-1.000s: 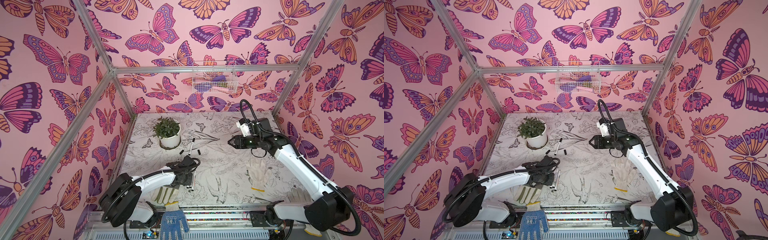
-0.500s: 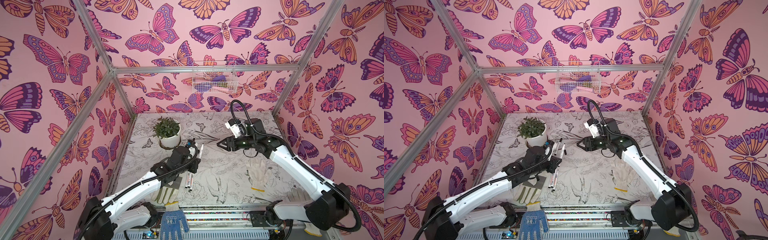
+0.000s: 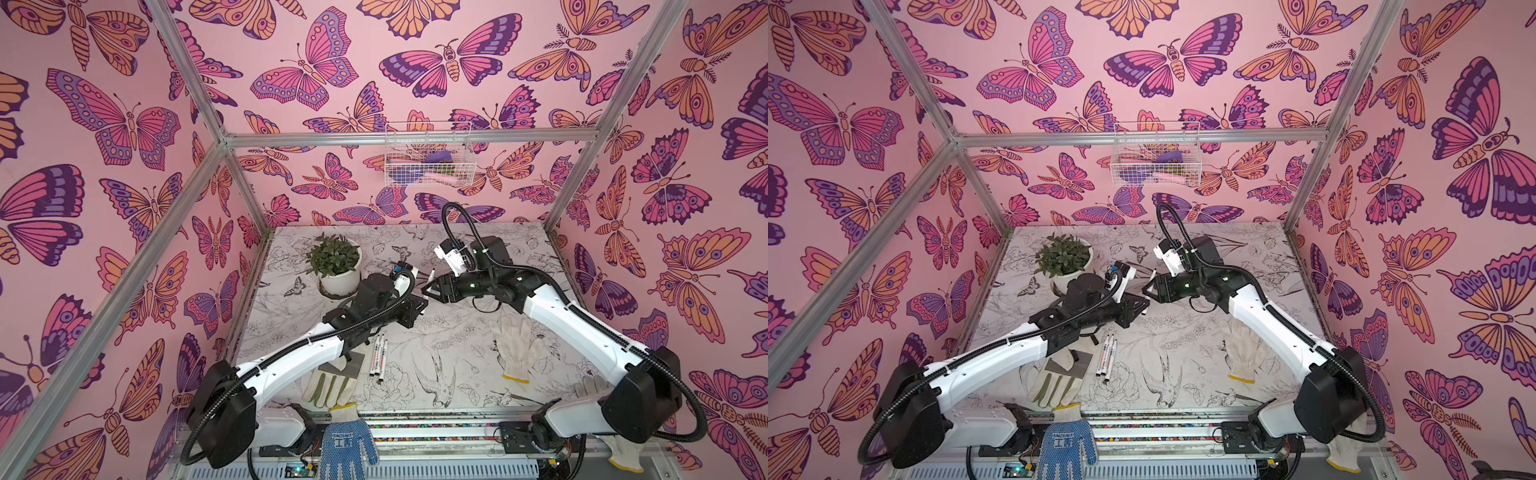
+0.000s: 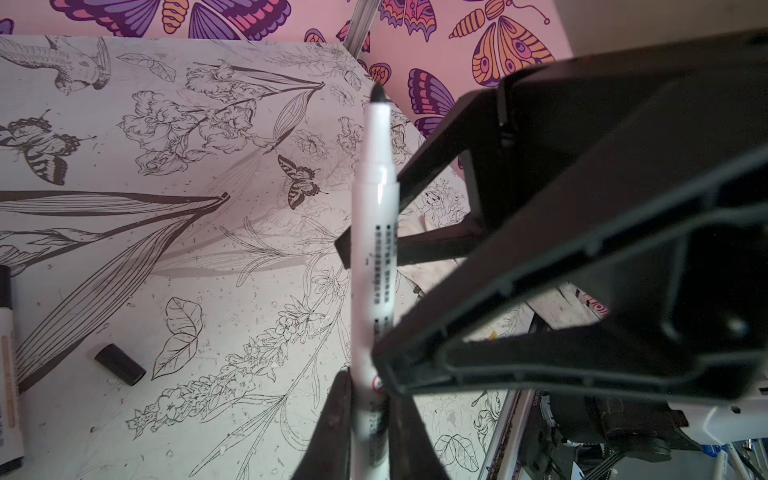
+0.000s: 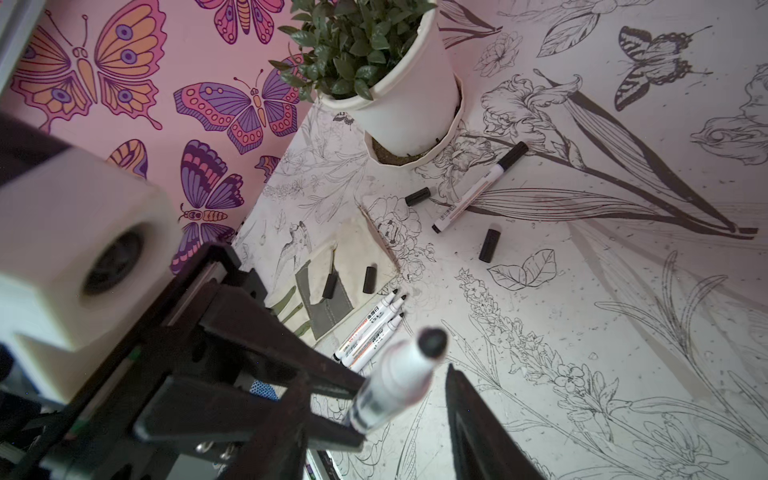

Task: Insert the pens into the pen caps
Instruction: 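Lift the uncapped white marker upright with the left gripper while the right gripper approaches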

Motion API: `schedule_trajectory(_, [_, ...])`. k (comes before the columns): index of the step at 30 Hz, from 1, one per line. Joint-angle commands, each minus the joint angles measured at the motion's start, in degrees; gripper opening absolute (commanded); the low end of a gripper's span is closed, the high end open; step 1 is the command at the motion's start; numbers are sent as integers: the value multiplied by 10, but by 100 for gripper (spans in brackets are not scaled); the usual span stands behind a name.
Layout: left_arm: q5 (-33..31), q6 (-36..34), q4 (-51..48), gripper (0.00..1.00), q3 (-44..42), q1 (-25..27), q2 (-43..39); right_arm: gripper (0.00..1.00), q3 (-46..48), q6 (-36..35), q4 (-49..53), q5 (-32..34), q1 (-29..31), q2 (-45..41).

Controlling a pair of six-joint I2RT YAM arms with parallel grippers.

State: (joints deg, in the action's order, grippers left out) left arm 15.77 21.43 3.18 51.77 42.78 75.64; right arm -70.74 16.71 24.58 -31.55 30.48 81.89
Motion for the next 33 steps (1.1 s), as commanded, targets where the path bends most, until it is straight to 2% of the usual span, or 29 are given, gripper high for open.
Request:
schedule_trajectory(1, [20, -6, 17, 0, 6, 0, 1, 43, -23, 5, -14, 15, 0, 11])
schedule_trajectory(5, [22, -6, 17, 0, 7, 1, 7, 23, -25, 16, -27, -1, 0, 18])
schedule_trajectory(11, [26, -10, 18, 0, 21, 3, 27, 11, -22, 17, -31, -8, -1, 15])
schedule_trajectory(12, [22, -9, 18, 4, 21, 3, 29, 10, -22, 17, -32, -9, -1, 14])
schedule_trajectory(14, [18, -8, 18, 15, 22, 3, 32, 8, -20, 20, -33, -8, -2, 10])
schedule_trajectory(16, [16, -8, 18, 30, 22, 2, 34, 8, -14, 30, -42, -9, -7, 6])
schedule_trajectory(18, [15, -8, 18, 36, 22, 3, 38, 8, -5, 46, -57, -16, -15, 1])
schedule_trajectory(33, [7, -29, 30, 36, 60, 3, 63, 5, 0, 50, -61, -40, -24, -1])
